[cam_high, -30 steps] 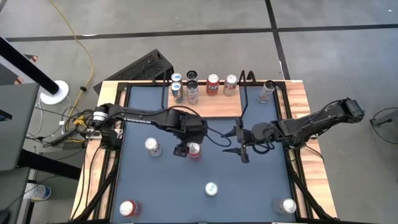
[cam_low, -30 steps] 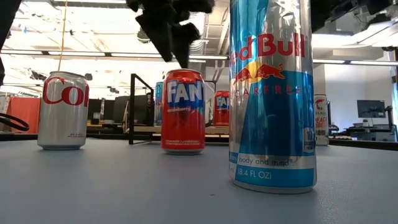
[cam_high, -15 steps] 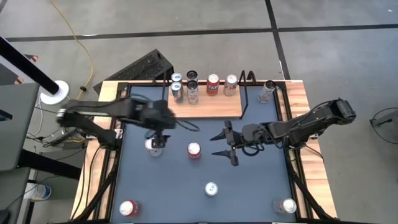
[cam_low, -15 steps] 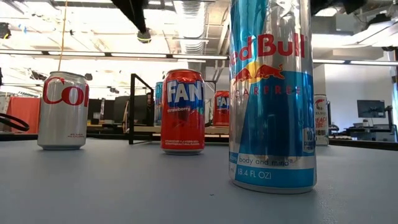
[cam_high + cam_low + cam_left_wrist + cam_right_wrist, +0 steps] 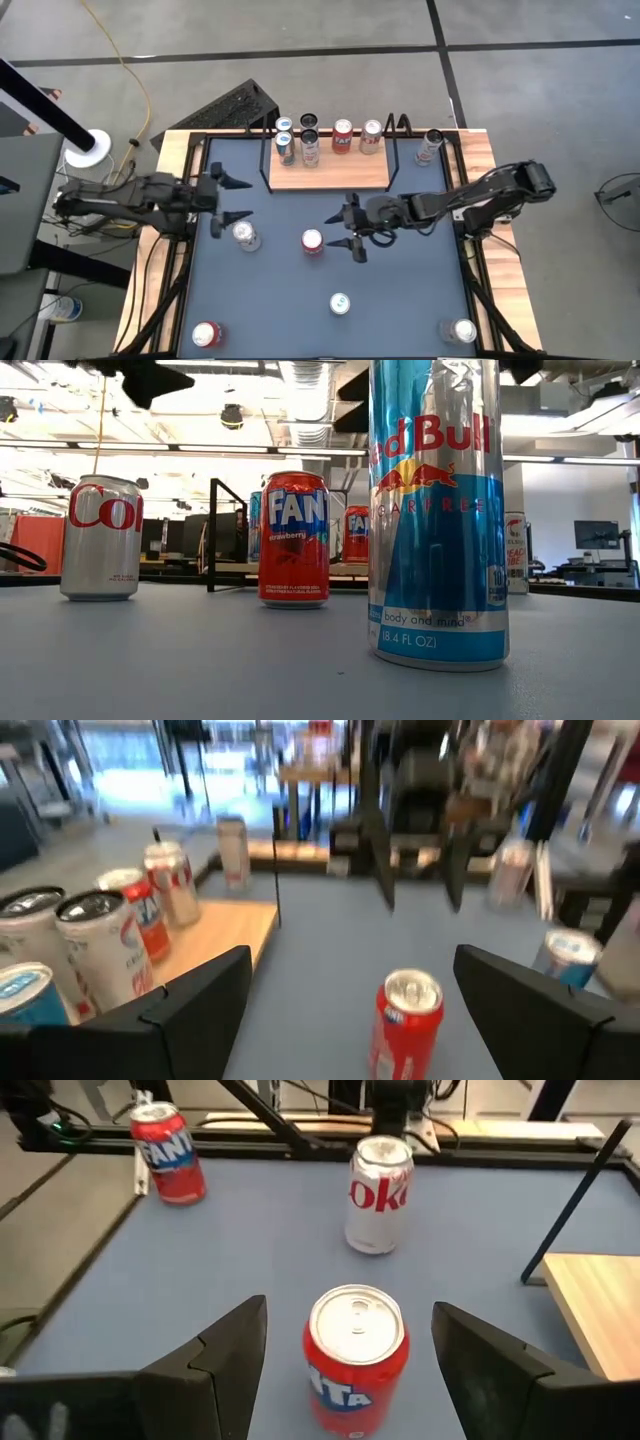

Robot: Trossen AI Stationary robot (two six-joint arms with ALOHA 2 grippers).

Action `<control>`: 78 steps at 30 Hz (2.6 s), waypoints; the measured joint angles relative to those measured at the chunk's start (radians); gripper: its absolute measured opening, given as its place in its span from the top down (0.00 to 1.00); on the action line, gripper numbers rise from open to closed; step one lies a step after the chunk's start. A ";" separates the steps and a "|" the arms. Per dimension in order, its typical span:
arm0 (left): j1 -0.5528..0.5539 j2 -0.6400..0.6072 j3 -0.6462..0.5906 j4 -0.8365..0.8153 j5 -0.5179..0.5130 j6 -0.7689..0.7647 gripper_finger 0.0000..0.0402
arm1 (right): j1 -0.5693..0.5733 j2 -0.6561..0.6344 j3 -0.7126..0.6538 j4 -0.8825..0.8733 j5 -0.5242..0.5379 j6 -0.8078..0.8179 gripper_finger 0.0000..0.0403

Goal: Place canned beverage on shelf
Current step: Put the top orange soda can on the shelf aligned with the other orange soda can

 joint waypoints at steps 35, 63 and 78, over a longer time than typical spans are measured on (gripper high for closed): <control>0.000 -0.472 -0.357 0.099 -0.004 -0.002 0.16 | -0.021 0.299 0.260 -0.175 -0.005 -0.057 0.33; 0.000 -0.472 -0.357 -0.025 -0.030 -0.036 0.16 | -0.022 0.323 0.260 -0.192 -0.004 -0.034 0.33; 0.000 -0.471 -0.357 -0.068 -0.030 -0.034 0.16 | -0.022 0.305 0.258 -0.201 -0.004 -0.044 0.52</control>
